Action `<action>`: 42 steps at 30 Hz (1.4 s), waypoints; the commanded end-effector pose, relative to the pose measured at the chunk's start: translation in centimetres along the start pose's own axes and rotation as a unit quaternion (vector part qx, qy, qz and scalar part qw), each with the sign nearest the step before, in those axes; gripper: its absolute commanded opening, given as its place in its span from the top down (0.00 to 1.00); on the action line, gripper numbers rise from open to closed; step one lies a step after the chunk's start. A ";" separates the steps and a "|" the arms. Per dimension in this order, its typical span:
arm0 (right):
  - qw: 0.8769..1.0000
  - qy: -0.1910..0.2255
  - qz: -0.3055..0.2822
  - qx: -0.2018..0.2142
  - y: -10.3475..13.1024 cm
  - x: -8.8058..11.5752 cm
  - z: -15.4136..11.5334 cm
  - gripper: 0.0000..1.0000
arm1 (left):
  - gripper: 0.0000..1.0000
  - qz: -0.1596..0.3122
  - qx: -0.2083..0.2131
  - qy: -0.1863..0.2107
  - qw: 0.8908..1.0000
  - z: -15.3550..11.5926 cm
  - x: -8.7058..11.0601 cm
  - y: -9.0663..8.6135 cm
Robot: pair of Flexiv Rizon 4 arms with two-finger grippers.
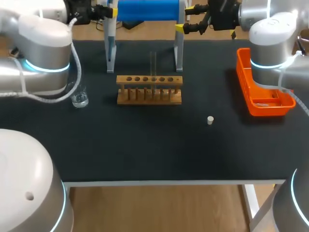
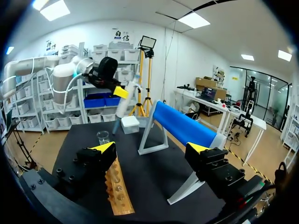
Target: Invert the test tube, pick up the pipette, mount the tip to pipette, aspirate from beaker and dispense into the tube, eject the tip, return the pipette, and cap with the stopper.
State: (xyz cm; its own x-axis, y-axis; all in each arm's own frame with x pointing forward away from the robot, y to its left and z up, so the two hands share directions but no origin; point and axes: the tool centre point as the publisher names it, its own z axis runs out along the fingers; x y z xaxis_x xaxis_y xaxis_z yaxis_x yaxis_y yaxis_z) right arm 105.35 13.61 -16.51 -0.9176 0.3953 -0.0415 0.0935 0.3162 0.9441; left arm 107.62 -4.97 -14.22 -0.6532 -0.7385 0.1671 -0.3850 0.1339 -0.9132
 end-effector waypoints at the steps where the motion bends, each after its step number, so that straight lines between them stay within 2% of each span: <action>1: 1.000 0.001 0.000 0.001 0.0 -0.1 -0.1 0.00 | 1.00 -0.012 -0.013 -0.027 0.999 2.4 -0.5 -0.1; 13: 1.000 0.001 0.000 0.001 0.0 -0.1 -0.1 0.00 | 1.00 -0.027 -0.020 -0.095 0.995 4.0 -2.3 0.3; 19: 1.000 0.001 0.000 0.001 0.0 -0.1 -0.1 0.00 | 1.00 -0.026 -0.035 -0.144 0.989 4.4 -2.7 -0.3; 30: 1.000 0.001 0.000 0.001 0.0 -0.1 -0.1 0.00 | 1.00 -0.031 -0.054 -0.210 0.976 5.0 -3.2 -1.0; 42: 1.000 0.001 0.000 0.001 0.0 -0.1 -0.1 0.00 | 1.00 -0.040 -0.060 -0.228 0.971 6.2 -3.6 -1.3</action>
State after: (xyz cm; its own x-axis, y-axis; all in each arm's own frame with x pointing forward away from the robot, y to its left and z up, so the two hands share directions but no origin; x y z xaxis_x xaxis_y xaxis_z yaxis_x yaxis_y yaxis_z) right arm 105.35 13.59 -16.52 -0.9175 0.3955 -0.0416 0.0932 0.3157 0.9443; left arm 113.88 -6.10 -16.16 -0.2907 -0.9559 0.0415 -0.4777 0.1074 -0.8720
